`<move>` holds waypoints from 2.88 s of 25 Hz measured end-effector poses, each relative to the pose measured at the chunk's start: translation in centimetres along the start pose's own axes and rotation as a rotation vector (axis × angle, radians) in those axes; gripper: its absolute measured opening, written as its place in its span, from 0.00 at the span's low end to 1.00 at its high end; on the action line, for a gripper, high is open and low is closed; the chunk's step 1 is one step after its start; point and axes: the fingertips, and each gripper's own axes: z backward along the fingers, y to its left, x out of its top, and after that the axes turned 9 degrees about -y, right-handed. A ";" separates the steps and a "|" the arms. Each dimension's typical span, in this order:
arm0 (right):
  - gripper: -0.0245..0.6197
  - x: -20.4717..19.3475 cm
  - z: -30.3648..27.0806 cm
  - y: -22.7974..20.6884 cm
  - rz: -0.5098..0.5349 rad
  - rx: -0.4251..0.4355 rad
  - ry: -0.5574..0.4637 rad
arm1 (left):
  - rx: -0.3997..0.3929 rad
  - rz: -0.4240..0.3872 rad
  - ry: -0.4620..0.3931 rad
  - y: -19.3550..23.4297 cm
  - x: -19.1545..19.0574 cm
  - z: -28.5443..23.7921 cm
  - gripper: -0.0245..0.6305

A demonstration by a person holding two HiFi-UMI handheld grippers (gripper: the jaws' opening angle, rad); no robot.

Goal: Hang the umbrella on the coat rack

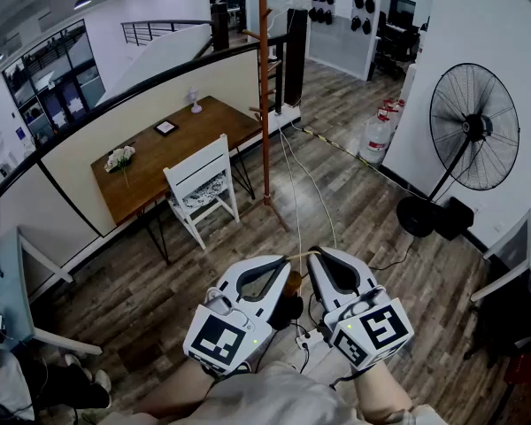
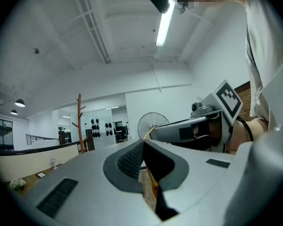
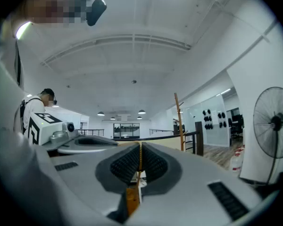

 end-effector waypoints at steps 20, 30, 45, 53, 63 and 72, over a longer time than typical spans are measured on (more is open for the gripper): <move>0.05 -1.3 4.5 -6.0 -0.045 0.057 -0.001 | 0.052 0.057 0.057 -4.8 -2.2 -5.6 0.04; 0.05 -2.6 1.3 -9.4 -0.038 0.074 -0.004 | 0.041 0.028 0.053 -2.2 -4.1 -8.8 0.04; 0.05 -4.7 -11.1 -16.9 -0.031 0.049 0.027 | -0.004 0.046 0.041 9.6 -8.2 -17.0 0.04; 0.05 -5.1 -21.6 -20.9 -0.031 0.031 0.048 | -0.007 0.064 0.043 19.5 -9.8 -21.4 0.04; 0.05 -6.9 -33.4 -24.0 -0.019 0.047 0.040 | 0.001 0.057 0.042 31.2 -12.7 -25.4 0.04; 0.05 -8.5 -38.1 -27.5 -0.037 0.054 0.044 | -0.009 0.050 0.034 35.1 -14.4 -28.7 0.04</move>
